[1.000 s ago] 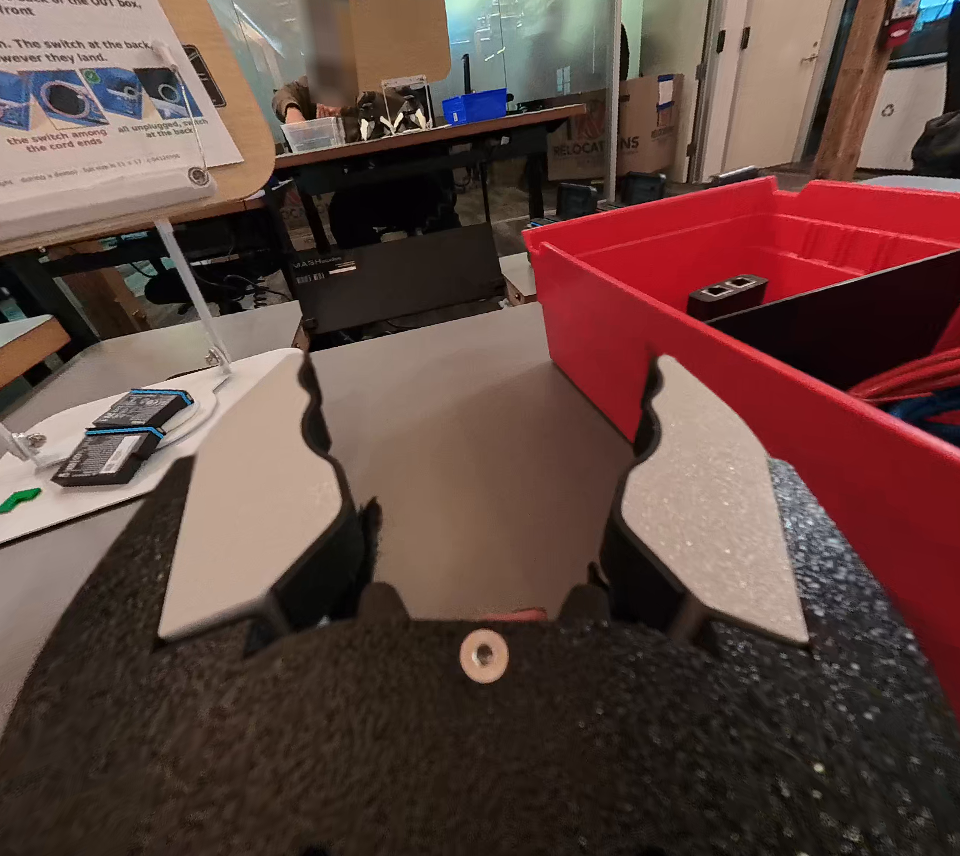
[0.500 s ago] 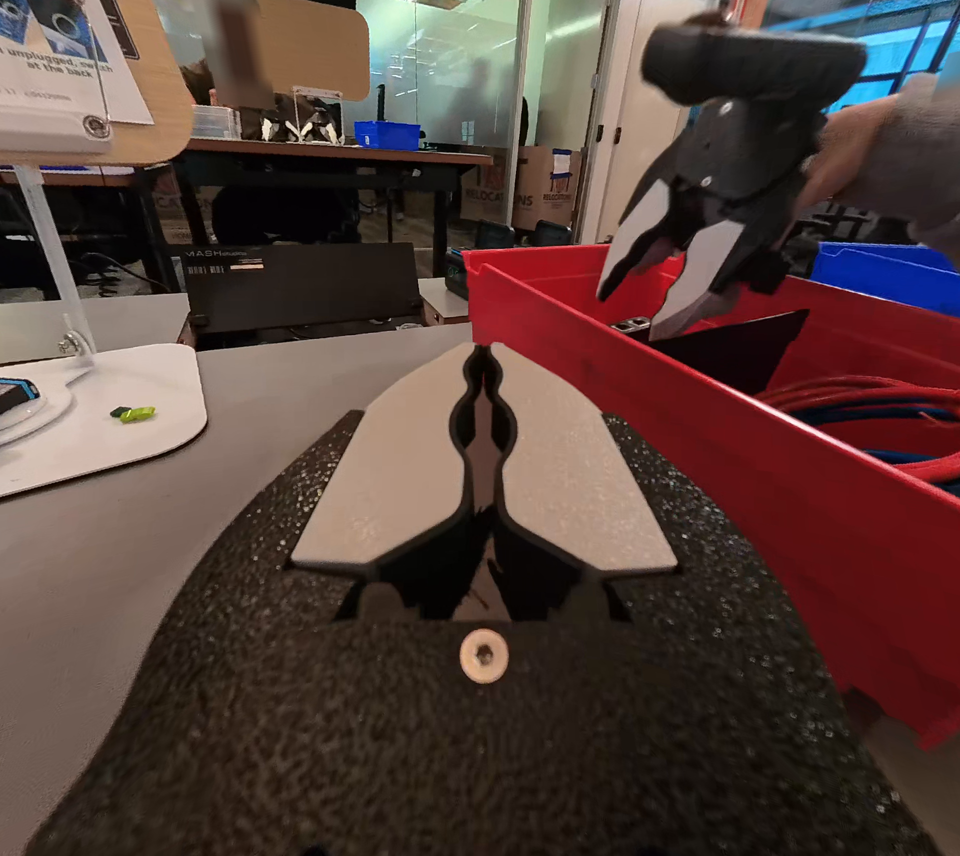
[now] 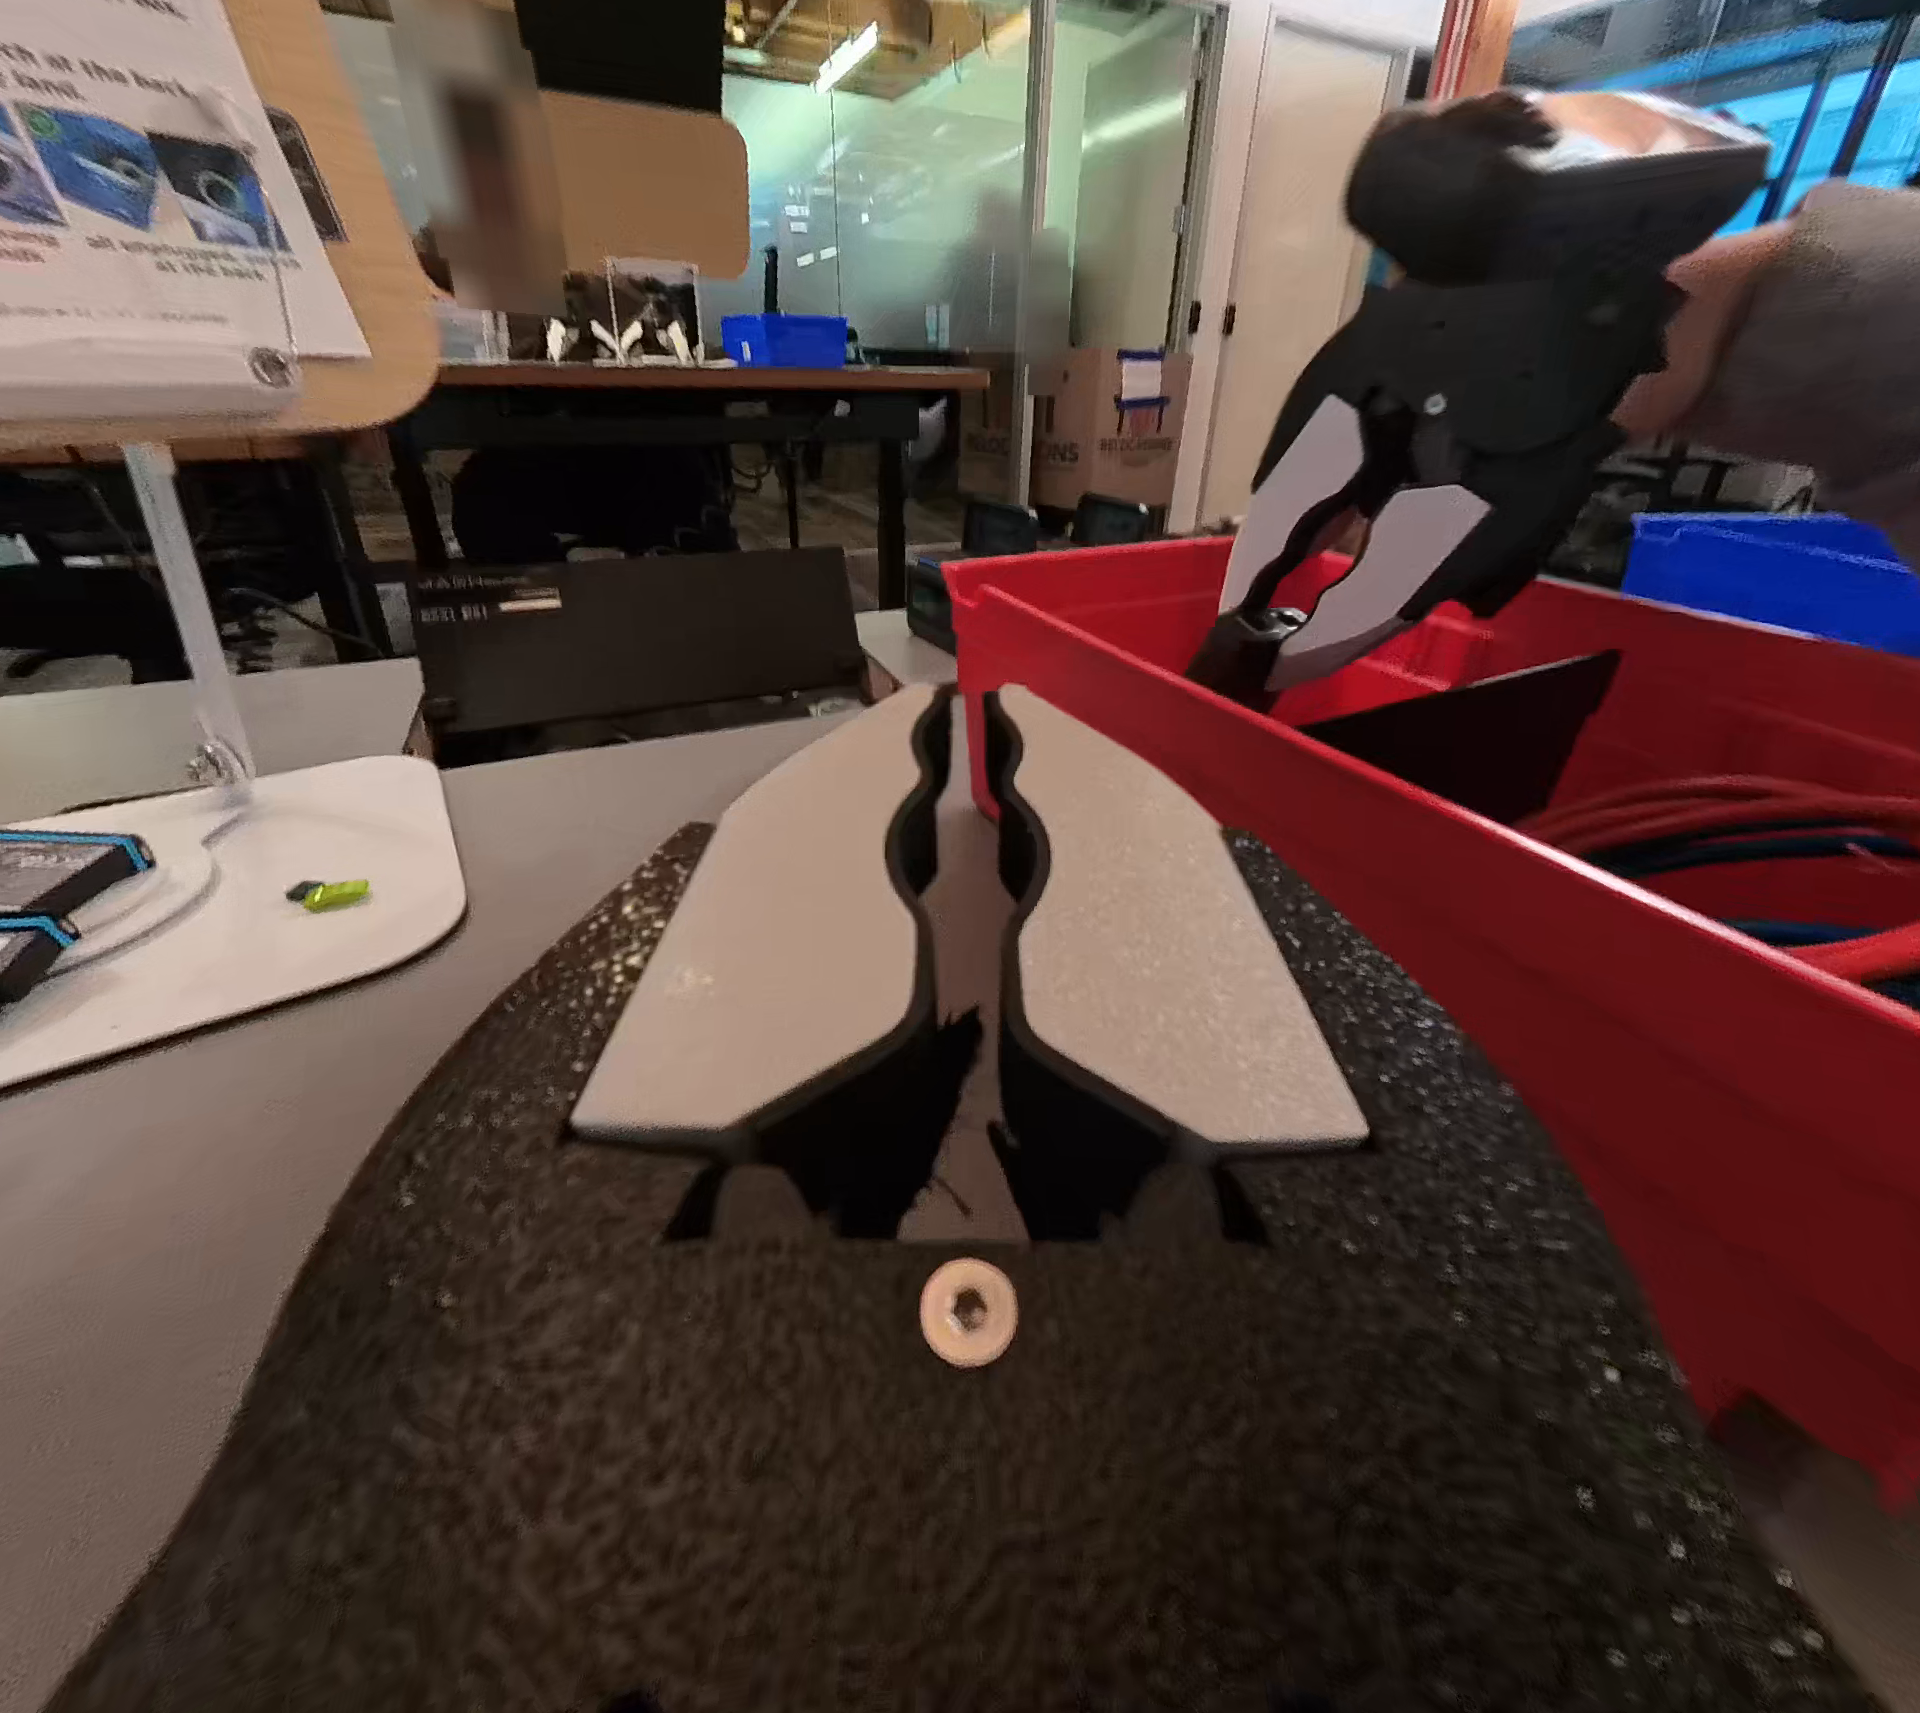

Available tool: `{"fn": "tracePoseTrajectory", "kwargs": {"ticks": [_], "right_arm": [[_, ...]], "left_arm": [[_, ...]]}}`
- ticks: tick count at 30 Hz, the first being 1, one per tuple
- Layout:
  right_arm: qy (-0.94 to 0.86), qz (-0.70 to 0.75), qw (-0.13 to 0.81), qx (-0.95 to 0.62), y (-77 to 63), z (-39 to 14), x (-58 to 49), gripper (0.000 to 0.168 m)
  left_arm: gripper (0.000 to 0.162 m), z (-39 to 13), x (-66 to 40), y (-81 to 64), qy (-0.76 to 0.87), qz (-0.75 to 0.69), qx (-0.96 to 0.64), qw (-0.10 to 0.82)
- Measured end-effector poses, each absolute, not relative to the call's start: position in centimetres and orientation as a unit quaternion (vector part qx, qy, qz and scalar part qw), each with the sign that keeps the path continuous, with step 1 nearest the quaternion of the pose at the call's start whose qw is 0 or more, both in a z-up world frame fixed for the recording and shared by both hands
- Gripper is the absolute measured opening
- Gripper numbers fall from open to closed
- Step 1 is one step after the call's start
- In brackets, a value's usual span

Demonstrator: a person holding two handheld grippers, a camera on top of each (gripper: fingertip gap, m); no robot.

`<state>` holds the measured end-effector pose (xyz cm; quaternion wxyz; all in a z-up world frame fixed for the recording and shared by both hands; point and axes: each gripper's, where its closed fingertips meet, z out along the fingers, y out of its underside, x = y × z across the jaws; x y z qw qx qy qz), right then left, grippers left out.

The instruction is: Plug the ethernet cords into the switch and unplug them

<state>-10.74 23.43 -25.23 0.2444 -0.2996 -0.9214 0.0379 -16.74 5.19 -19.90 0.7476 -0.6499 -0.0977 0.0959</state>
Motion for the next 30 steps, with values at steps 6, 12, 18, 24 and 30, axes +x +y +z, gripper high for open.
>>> {"fn": "tracePoseTrajectory", "kwargs": {"ticks": [6, 12, 18, 24, 30], "right_arm": [[-0.890, 0.150, 0.350, -0.250, 18.3, -18.7, -9.5, 0.020], [-0.904, 0.136, 0.380, -0.143, 11.5, -17.3, -7.0, 0.020], [-0.905, 0.154, 0.386, -0.090, 7.0, -16.8, -6.6, 0.019], [-0.916, 0.103, 0.386, -0.039, 5.2, -17.7, -7.3, 0.019], [-0.918, 0.132, 0.373, -0.004, 3.1, -17.8, -7.9, 0.020]], "left_arm": [[0.026, -19.7, -16.5, 5.4, -0.058, 0.101, -0.664, 0.739], [0.078, -17.6, -14.7, 5.1, -0.010, 0.096, -0.625, 0.775], [0.090, -17.4, -11.5, 5.4, 0.104, 0.138, -0.623, 0.763], [0.067, -18.6, -9.0, 5.9, 0.198, 0.215, -0.620, 0.728], [0.047, -18.6, -8.3, 5.8, 0.231, 0.265, -0.605, 0.714]]}}
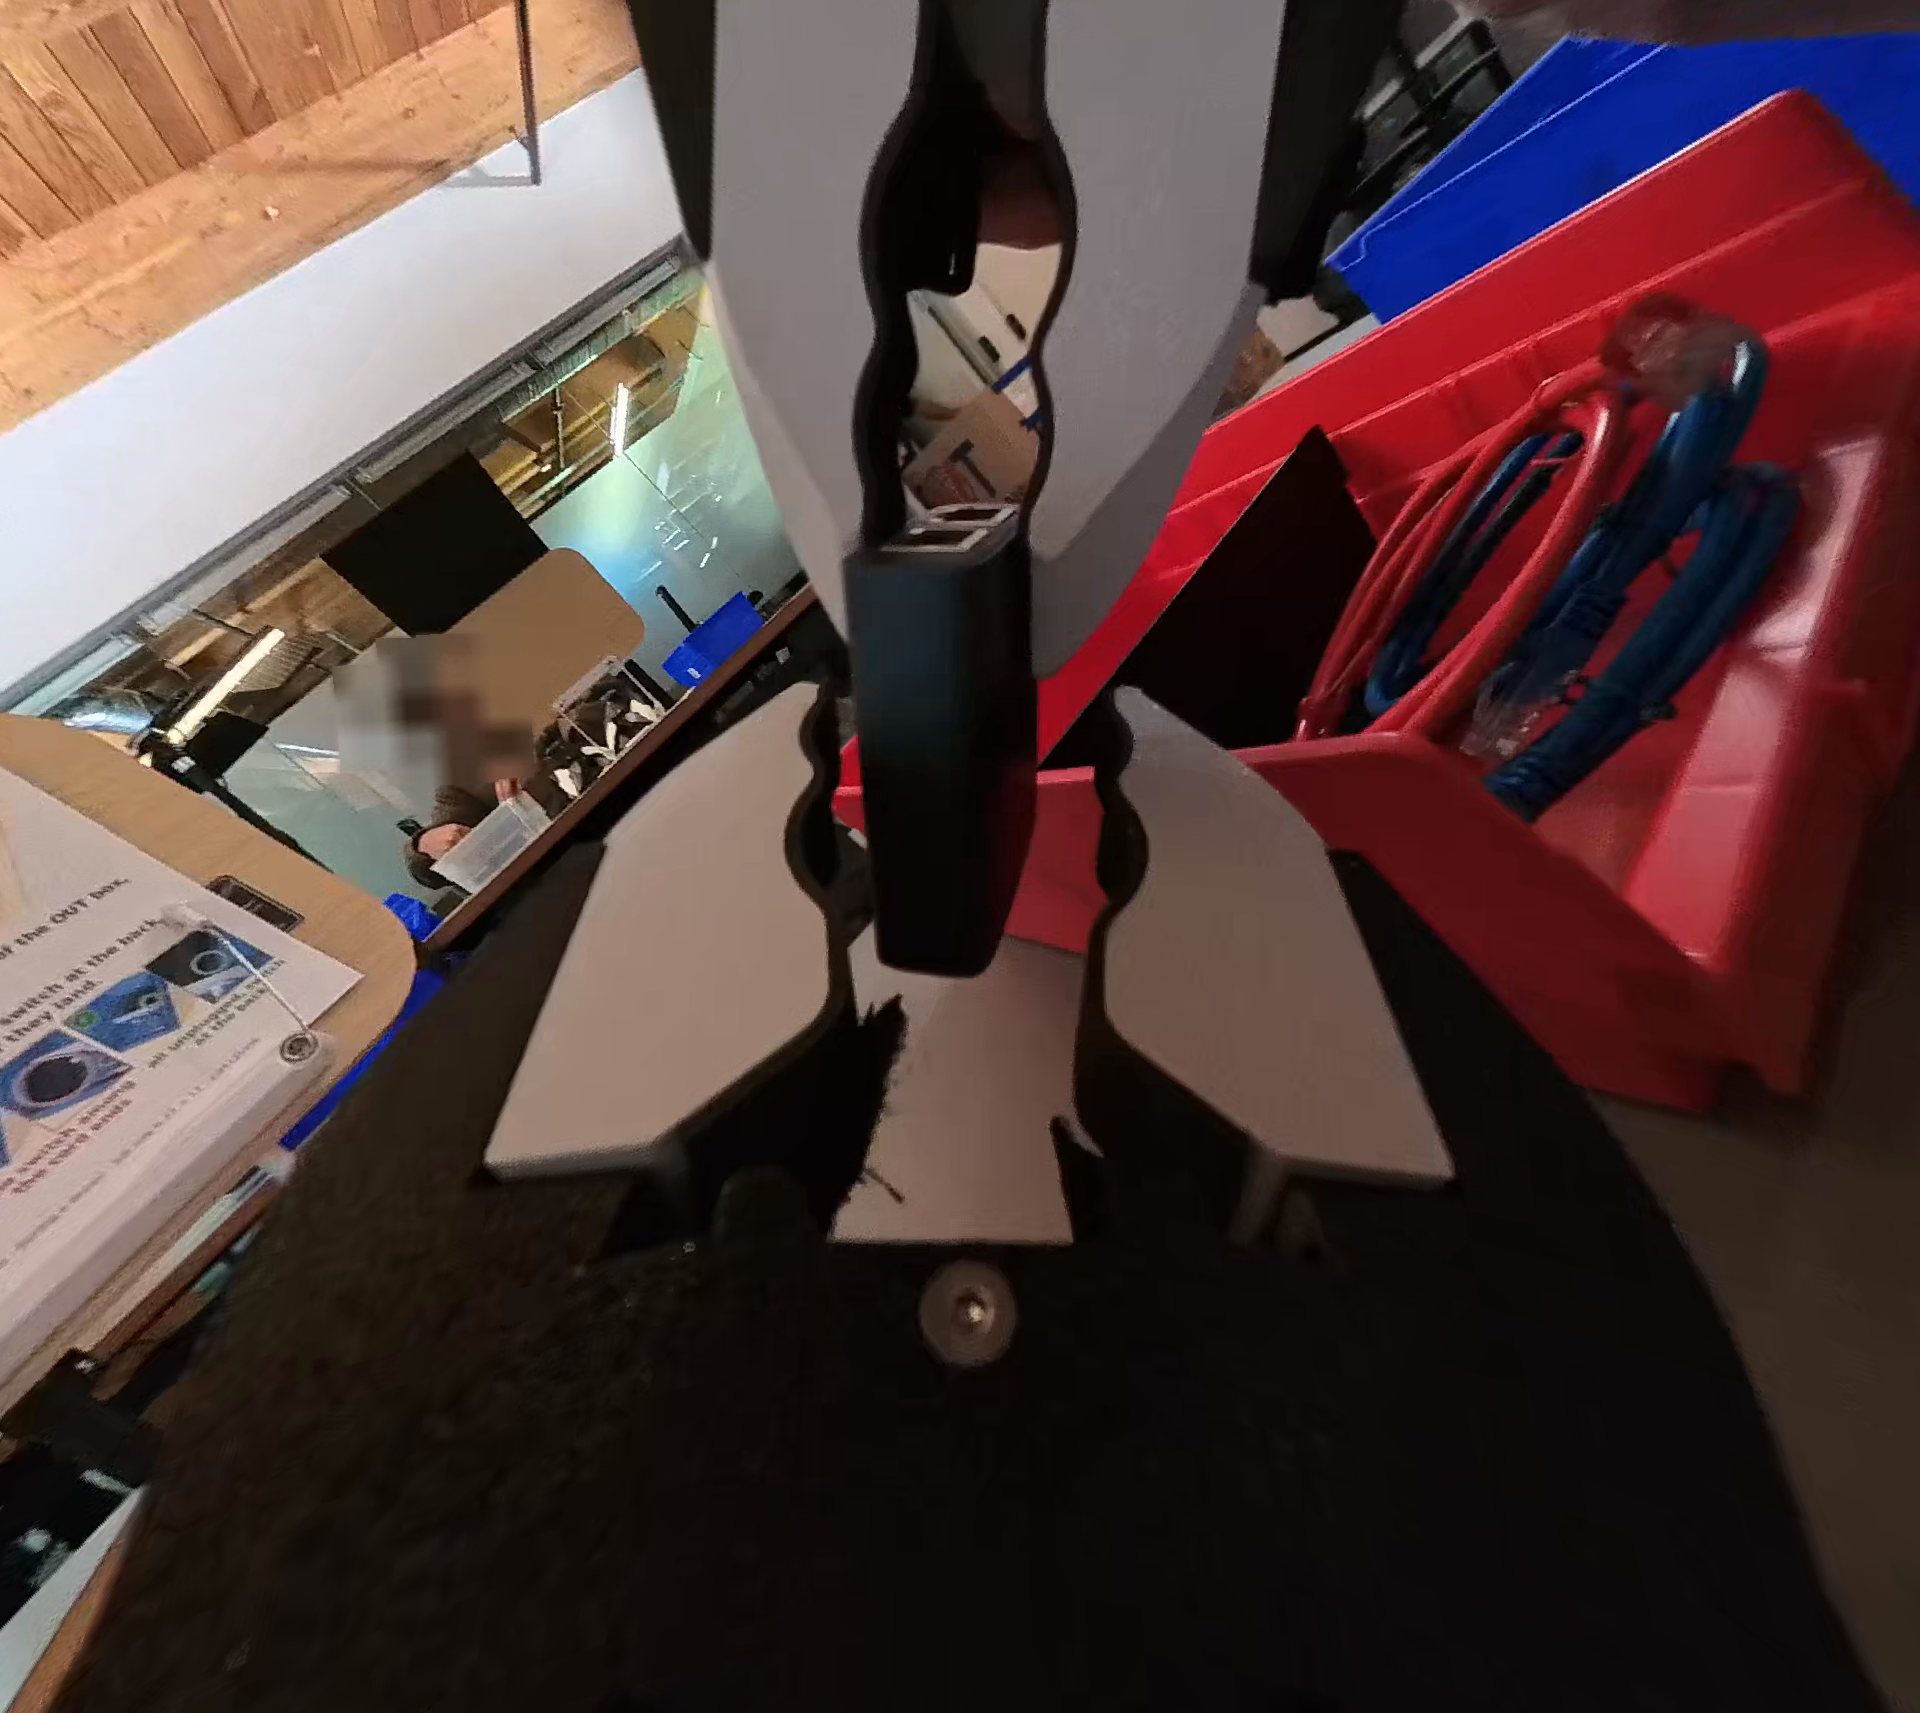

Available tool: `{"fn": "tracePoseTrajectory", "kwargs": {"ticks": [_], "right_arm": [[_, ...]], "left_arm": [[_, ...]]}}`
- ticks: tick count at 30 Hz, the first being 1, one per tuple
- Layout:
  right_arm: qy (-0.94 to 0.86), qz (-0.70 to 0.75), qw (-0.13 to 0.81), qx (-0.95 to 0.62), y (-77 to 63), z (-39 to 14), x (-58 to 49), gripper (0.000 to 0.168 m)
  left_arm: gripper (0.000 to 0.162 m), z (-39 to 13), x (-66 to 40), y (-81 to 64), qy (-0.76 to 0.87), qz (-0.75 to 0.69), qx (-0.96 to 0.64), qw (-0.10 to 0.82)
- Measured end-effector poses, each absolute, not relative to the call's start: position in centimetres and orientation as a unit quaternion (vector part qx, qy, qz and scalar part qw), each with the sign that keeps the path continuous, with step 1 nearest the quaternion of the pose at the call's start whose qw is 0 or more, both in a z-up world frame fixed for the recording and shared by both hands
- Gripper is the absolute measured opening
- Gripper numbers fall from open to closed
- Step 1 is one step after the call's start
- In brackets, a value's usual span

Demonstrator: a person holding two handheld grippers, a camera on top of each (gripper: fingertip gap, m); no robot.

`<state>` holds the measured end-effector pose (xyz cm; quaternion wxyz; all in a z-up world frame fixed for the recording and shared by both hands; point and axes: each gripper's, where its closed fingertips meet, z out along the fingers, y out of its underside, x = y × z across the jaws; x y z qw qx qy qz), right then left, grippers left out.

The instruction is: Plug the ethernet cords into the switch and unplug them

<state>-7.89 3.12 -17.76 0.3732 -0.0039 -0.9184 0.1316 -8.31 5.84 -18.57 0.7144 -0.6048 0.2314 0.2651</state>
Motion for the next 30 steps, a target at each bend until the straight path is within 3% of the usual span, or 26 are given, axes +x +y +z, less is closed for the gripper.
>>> {"fn": "tracePoseTrajectory", "kwargs": {"ticks": [7, 14, 22, 30], "right_arm": [[-0.918, 0.142, 0.370, 0.012, 2.2, -17.5, -7.9, 0.020], [-0.920, 0.123, 0.371, 0.004, 2.9, -18.3, -7.7, 0.021], [-0.885, 0.164, 0.424, -0.100, 5.9, -15.9, -5.9, 0.023], [-0.880, 0.265, 0.314, -0.239, 8.5, -18.3, 2.4, 0.028]], "left_arm": [[0.035, -18.1, -8.9, 5.7, 0.227, 0.329, -0.585, 0.705], [0.022, -19.4, -8.5, 6.2, 0.236, 0.257, -0.632, 0.692], [0.021, -19.1, -11.0, 6.0, 0.154, 0.237, -0.654, 0.702], [0.021, -18.5, -12.3, 5.5, 0.099, 0.211, -0.652, 0.721]]}}
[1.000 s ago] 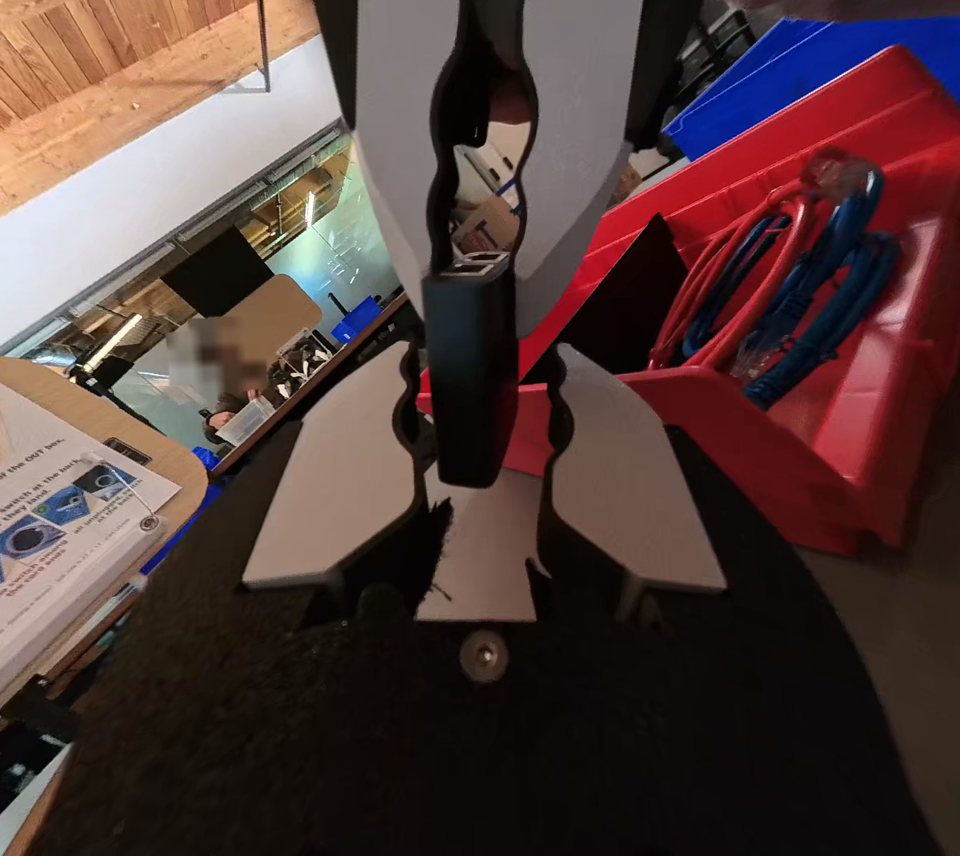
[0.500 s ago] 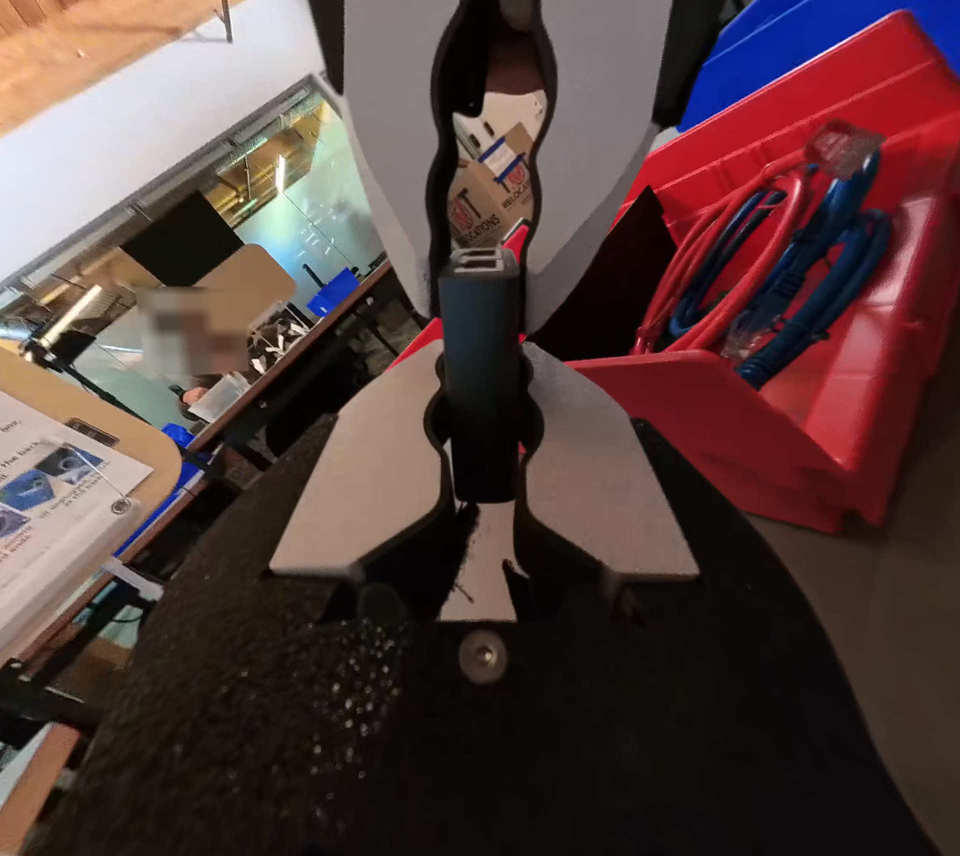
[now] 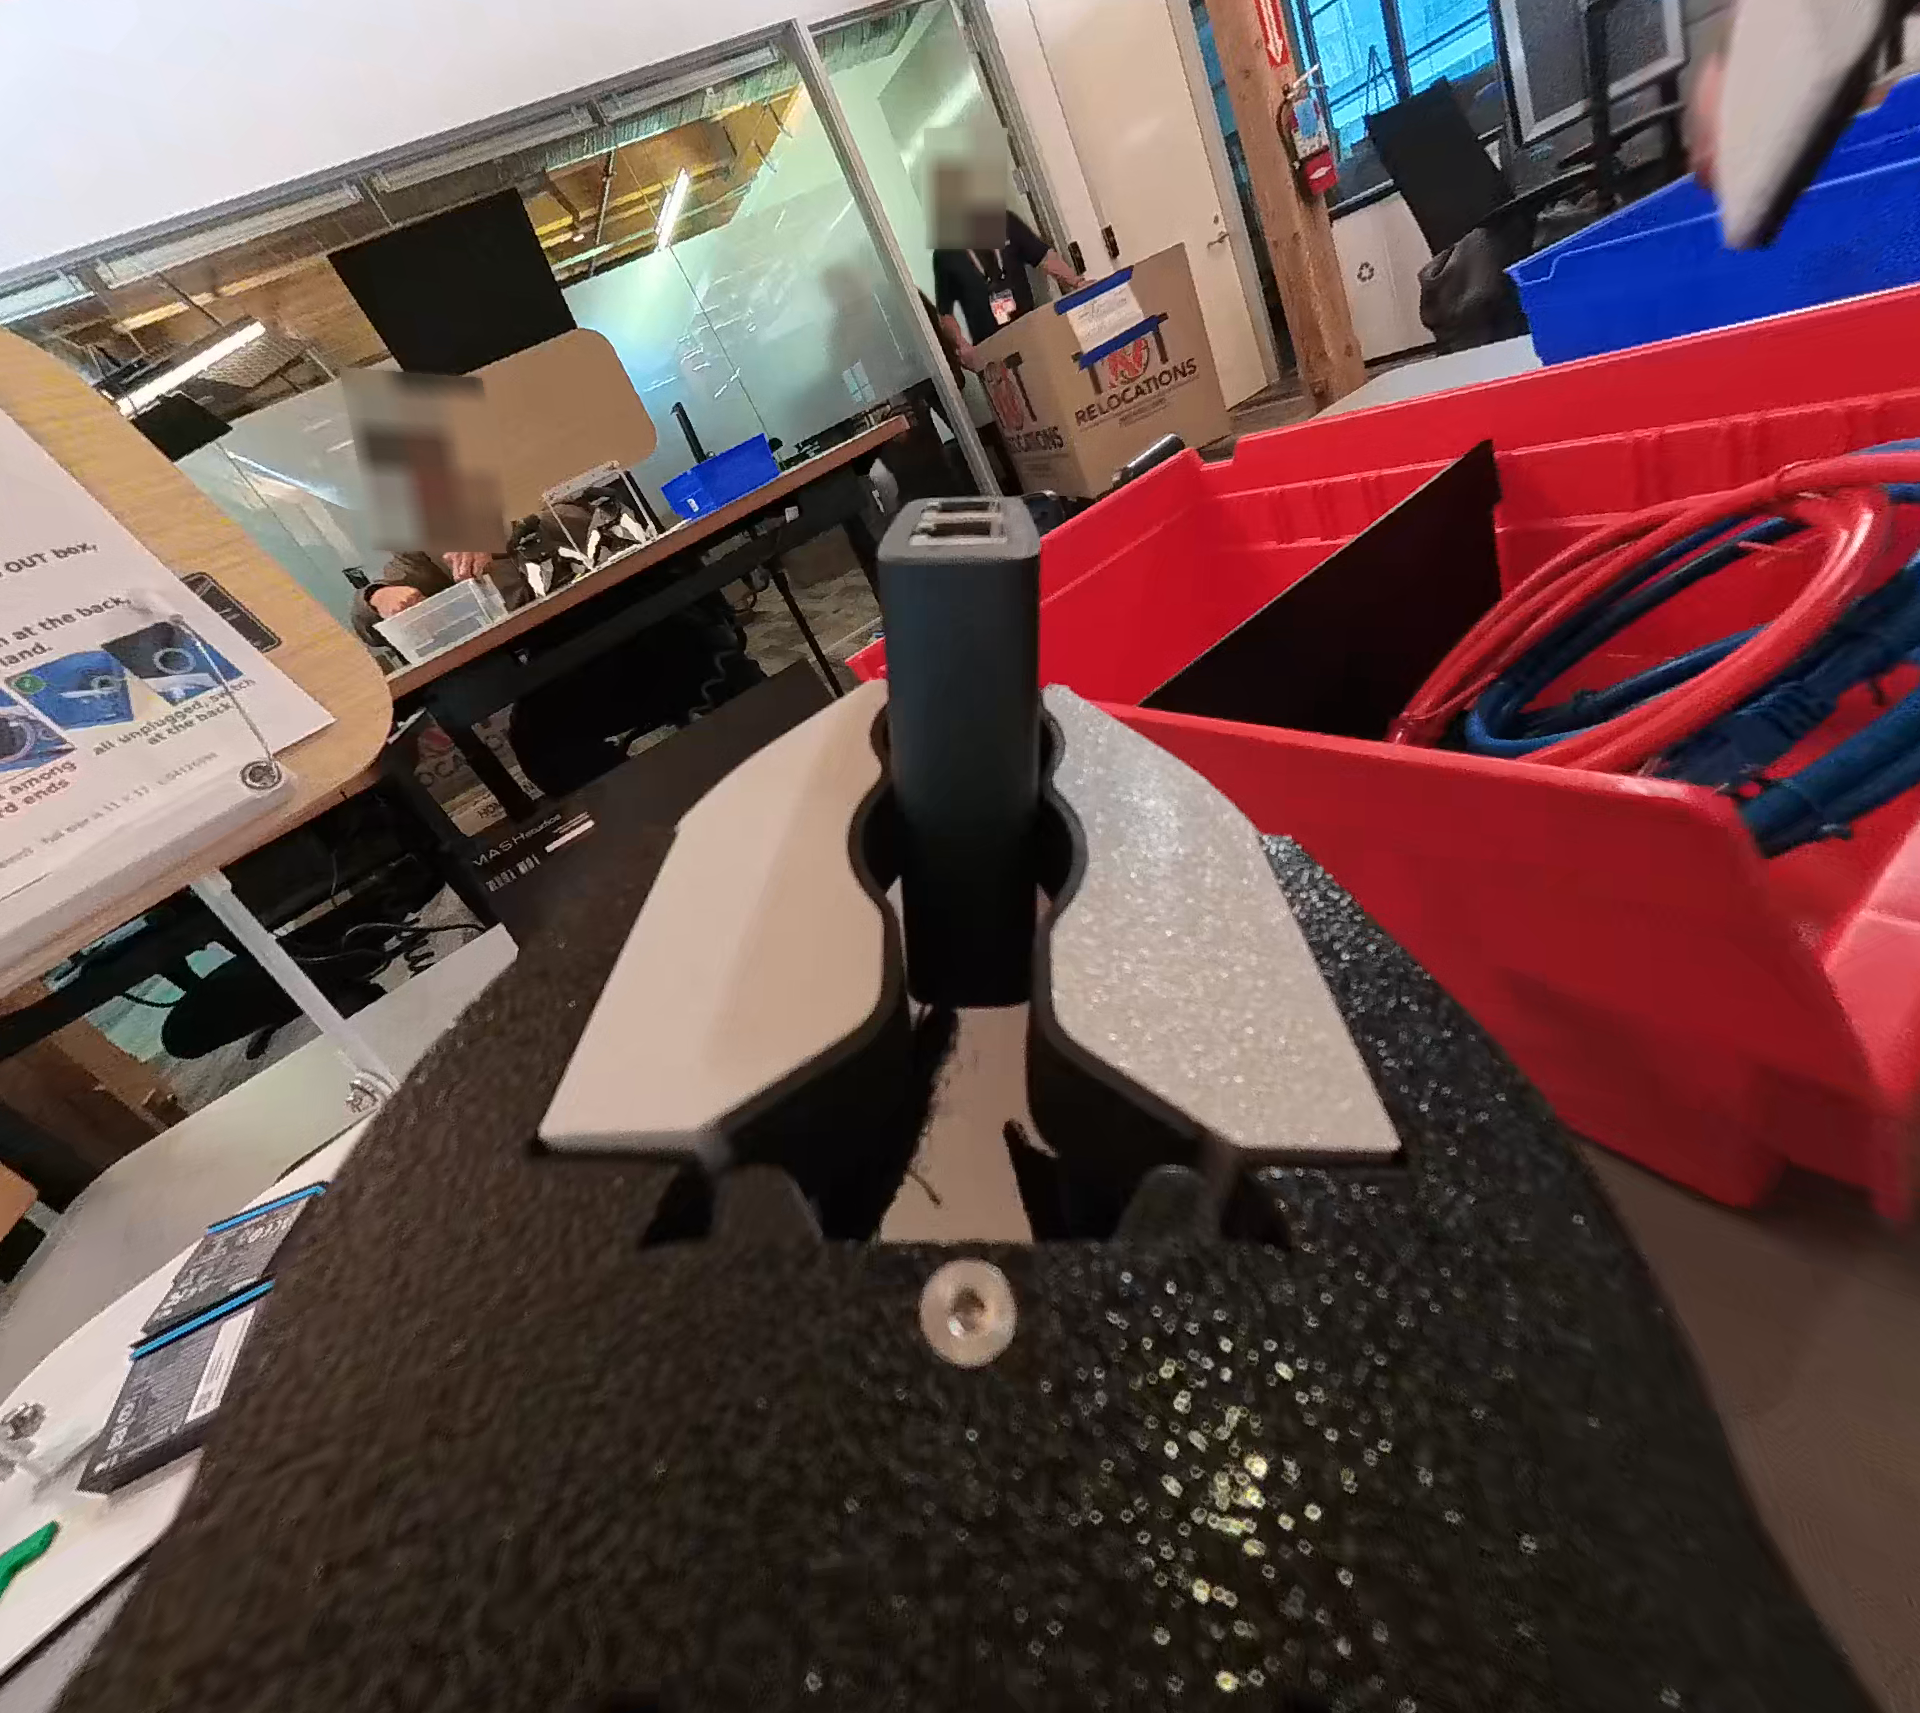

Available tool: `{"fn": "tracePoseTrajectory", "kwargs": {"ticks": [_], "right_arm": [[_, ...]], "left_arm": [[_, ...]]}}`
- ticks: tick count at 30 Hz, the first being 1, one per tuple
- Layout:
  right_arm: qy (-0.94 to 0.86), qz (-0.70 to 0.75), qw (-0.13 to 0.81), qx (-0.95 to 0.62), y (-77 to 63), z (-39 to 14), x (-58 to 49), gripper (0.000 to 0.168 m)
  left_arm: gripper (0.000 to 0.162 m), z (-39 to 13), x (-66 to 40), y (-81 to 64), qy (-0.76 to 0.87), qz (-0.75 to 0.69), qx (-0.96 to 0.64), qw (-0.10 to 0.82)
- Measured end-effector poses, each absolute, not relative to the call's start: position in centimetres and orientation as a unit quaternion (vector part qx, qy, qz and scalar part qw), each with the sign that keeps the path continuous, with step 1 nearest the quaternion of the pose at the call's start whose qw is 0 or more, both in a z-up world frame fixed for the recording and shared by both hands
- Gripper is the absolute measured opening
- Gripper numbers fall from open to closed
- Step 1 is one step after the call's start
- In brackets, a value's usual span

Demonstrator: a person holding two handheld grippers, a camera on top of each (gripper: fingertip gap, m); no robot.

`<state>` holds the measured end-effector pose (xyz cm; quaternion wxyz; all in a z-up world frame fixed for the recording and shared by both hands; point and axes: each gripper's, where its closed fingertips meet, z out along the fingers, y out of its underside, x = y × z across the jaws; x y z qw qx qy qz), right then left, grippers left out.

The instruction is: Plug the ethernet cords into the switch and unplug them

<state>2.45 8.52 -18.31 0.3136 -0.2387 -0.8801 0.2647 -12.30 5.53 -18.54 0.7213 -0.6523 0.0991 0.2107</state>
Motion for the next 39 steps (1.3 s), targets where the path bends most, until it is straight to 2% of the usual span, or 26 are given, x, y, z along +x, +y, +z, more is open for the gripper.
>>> {"fn": "tracePoseTrajectory", "kwargs": {"ticks": [3, 9, 15, 21, 28, 34, 39], "right_arm": [[-0.873, 0.254, 0.322, -0.264, 8.8, -19.5, 3.6, 0.034], [-0.851, 0.168, 0.436, -0.241, 8.0, -21.3, 3.6, 0.033], [-0.788, 0.059, 0.591, -0.160, 8.1, -20.8, 3.1, 0.021], [-0.777, 0.027, 0.610, -0.157, 8.8, -22.1, 2.5, 0.020], [-0.766, 0.018, 0.623, -0.157, 9.0, -22.0, 1.7, 0.008], [-0.703, 0.024, 0.670, -0.237, 10.8, -18.3, 0.8, 0.008], [-0.670, -0.053, 0.700, -0.243, 11.9, -16.0, -1.0, 0.008]], "left_arm": [[0.021, -18.8, -12.0, 5.6, 0.107, 0.212, -0.655, 0.717], [0.021, -19.3, -11.8, 5.7, 0.115, 0.214, -0.662, 0.709], [0.021, -19.4, -11.8, 5.5, 0.115, 0.213, -0.661, 0.710], [0.021, -19.4, -11.7, 5.4, 0.116, 0.212, -0.661, 0.711], [0.021, -19.2, -11.6, 5.1, 0.115, 0.217, -0.655, 0.714], [0.021, -19.5, -11.8, 5.1, 0.120, 0.269, -0.668, 0.683], [0.021, -19.3, -10.7, 5.0, 0.150, 0.333, -0.676, 0.640]]}}
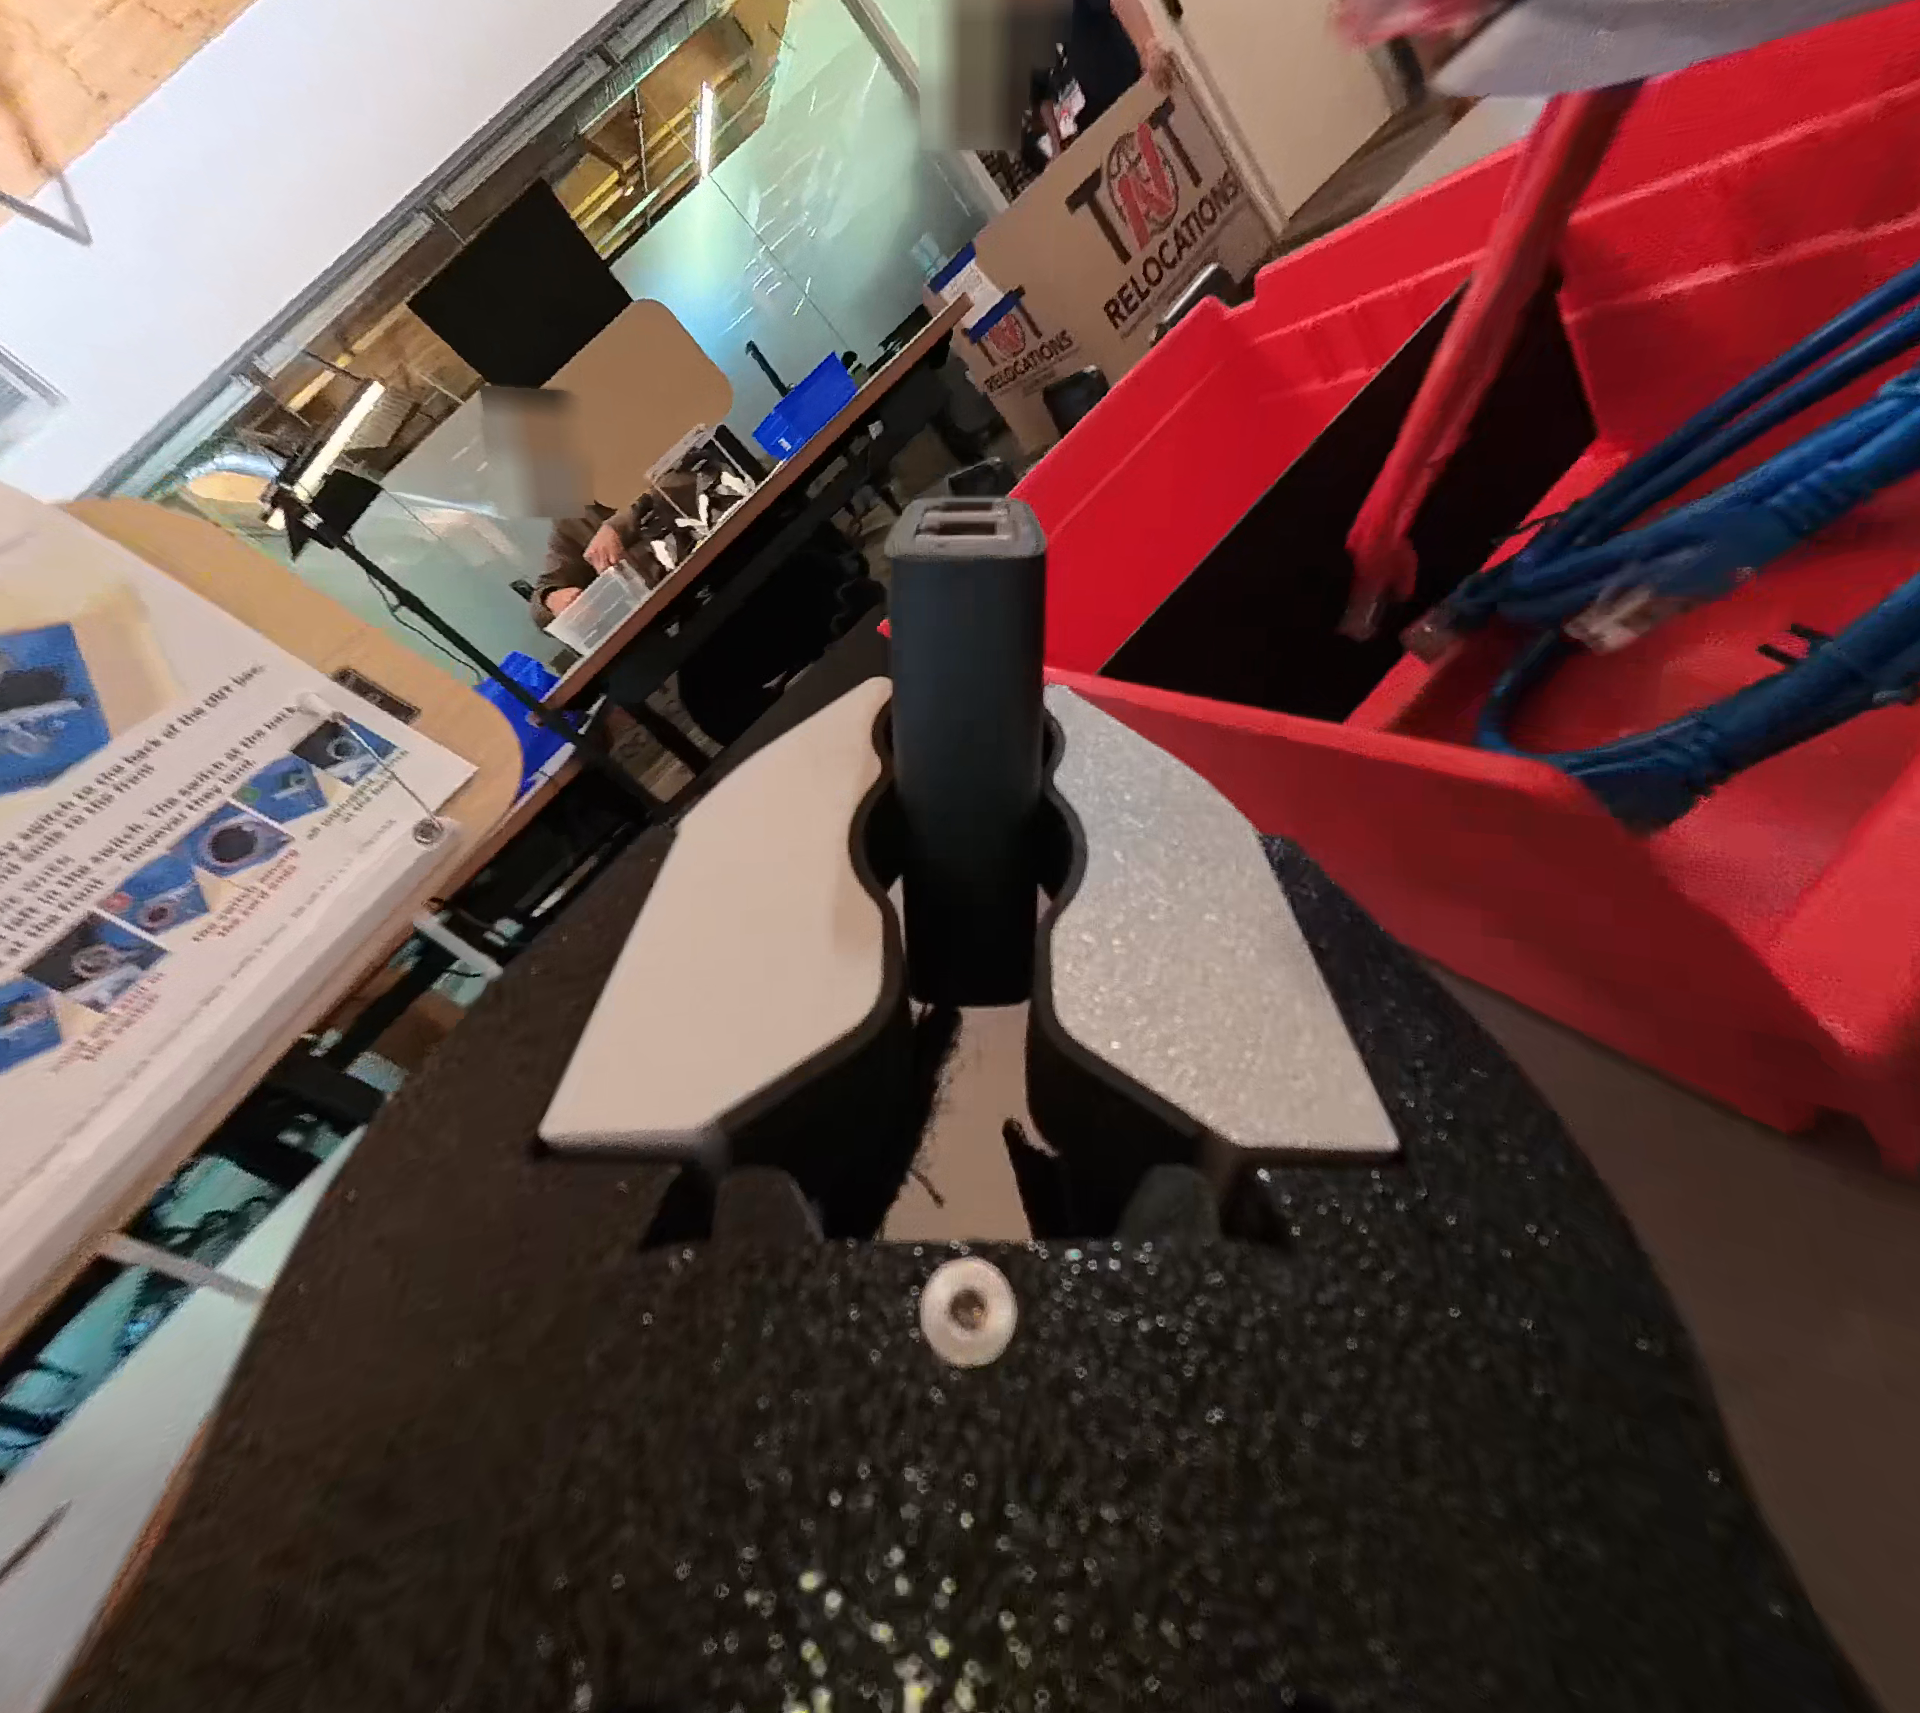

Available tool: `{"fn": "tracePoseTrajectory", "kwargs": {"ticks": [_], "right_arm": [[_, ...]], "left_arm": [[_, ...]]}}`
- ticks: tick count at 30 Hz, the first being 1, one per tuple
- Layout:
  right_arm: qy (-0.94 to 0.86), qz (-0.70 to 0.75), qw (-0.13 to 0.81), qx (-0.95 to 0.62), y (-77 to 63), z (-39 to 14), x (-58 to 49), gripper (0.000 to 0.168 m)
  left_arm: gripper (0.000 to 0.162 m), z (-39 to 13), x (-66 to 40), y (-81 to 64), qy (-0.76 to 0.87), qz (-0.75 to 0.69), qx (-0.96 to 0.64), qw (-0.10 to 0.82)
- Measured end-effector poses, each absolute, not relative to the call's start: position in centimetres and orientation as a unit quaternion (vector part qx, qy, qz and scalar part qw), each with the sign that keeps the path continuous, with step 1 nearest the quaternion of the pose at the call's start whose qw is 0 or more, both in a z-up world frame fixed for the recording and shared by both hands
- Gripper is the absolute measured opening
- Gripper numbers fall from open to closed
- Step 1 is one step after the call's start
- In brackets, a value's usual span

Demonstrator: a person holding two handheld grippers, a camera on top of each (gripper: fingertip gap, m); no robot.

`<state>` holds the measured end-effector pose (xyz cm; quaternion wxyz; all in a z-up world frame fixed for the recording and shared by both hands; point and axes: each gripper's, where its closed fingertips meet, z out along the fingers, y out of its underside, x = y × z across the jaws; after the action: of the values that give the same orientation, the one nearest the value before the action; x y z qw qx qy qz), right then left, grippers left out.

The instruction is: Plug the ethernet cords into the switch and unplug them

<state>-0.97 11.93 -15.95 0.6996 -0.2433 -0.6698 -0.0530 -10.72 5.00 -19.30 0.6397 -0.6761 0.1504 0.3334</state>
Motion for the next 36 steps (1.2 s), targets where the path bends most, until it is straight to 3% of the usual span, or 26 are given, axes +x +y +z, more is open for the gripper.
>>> {"fn": "tracePoseTrajectory", "kwargs": {"ticks": [12, 36], "right_arm": [[-0.730, -0.213, 0.630, -0.158, 10.4, -18.5, -4.9, 0.008], [-0.759, -0.282, 0.586, -0.043, 9.5, -18.6, -5.6, 0.010]], "left_arm": [[0.021, -22.0, -9.9, 5.6, 0.186, 0.363, -0.740, 0.534], [0.021, -21.9, -9.4, 5.9, 0.193, 0.349, -0.745, 0.535]]}}
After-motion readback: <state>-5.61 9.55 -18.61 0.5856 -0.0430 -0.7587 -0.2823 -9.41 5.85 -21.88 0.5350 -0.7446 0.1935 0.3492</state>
